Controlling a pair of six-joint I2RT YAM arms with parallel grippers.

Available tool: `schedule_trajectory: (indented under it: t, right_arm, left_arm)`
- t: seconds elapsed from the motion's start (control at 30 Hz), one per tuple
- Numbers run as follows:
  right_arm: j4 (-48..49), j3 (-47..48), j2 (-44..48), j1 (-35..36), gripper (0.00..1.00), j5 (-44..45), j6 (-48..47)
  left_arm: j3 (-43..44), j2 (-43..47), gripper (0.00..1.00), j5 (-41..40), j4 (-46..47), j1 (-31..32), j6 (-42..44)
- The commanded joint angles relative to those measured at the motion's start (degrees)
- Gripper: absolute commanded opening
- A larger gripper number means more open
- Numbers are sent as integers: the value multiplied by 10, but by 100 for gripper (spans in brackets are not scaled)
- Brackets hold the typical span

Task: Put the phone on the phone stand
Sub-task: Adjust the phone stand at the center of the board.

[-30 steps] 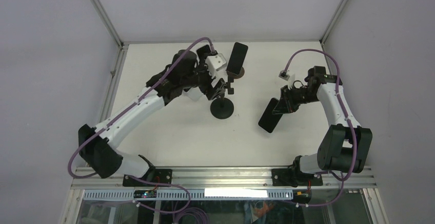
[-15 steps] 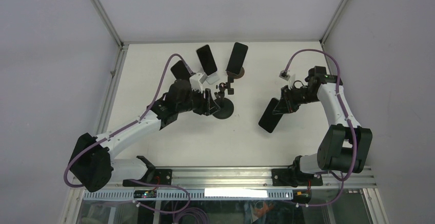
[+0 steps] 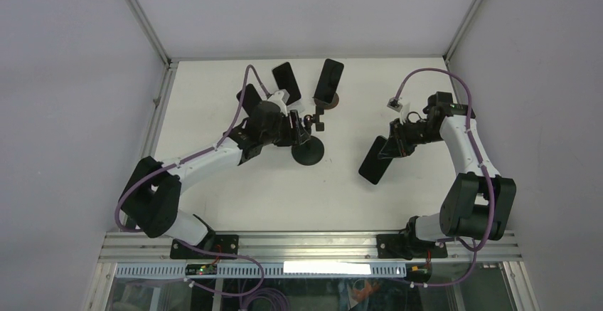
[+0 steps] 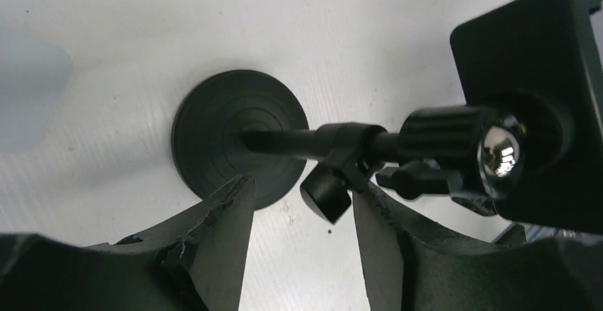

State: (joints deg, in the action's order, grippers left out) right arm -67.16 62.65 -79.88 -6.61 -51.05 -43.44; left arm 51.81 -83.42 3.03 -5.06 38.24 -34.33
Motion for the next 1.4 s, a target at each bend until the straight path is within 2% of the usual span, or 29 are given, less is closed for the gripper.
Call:
schedule_trajectory:
  t: [0.0, 0.13, 0.27, 0.43, 0.57, 0.67, 0.77, 0.83, 1.0, 1.17, 1.27, 1.37]
  right_arm:
    - [-4, 3, 8, -6, 0, -27, -7]
    - [-6, 4, 7, -8, 0, -29, -9]
    - [-7, 4, 7, -8, 0, -30, -10]
    - [-9, 4, 8, -8, 0, -31, -11]
    - [-10, 4, 9, -8, 0, -33, -12]
    - [-10, 4, 10, -9, 0, -32, -12]
    - [-11, 3, 11, -12, 0, -34, -12]
    - [-10, 2, 10, -12, 0, -34, -13]
    - [-12, 4, 8, -12, 0, -34, -14]
    - [-12, 4, 9, -12, 0, -34, -15]
    - [-11, 4, 7, -12, 0, -34, -15]
    - [-11, 5, 5, -12, 0, -34, -15]
  left_arm:
    - [44, -21, 44, -33, 8, 1, -4]
    - [66, -29, 31, -55, -22, 0, 37]
    - [85, -29, 15, -11, -47, -8, 128]
    - [121, -42, 14, 125, -105, -61, 222]
    - [159, -81, 28, 274, -138, -134, 250]
    - [185, -109, 38, 321, -161, -169, 247]
    - [178, -88, 51, 304, -163, -171, 248]
    - [164, -63, 56, 284, -163, -171, 247]
    - [105, 21, 59, 219, -175, -171, 236]
    - [34, 141, 59, 191, -169, -171, 187]
    - [-8, 211, 59, 206, -122, -171, 132]
    - [-35, 259, 62, 200, -77, -170, 32]
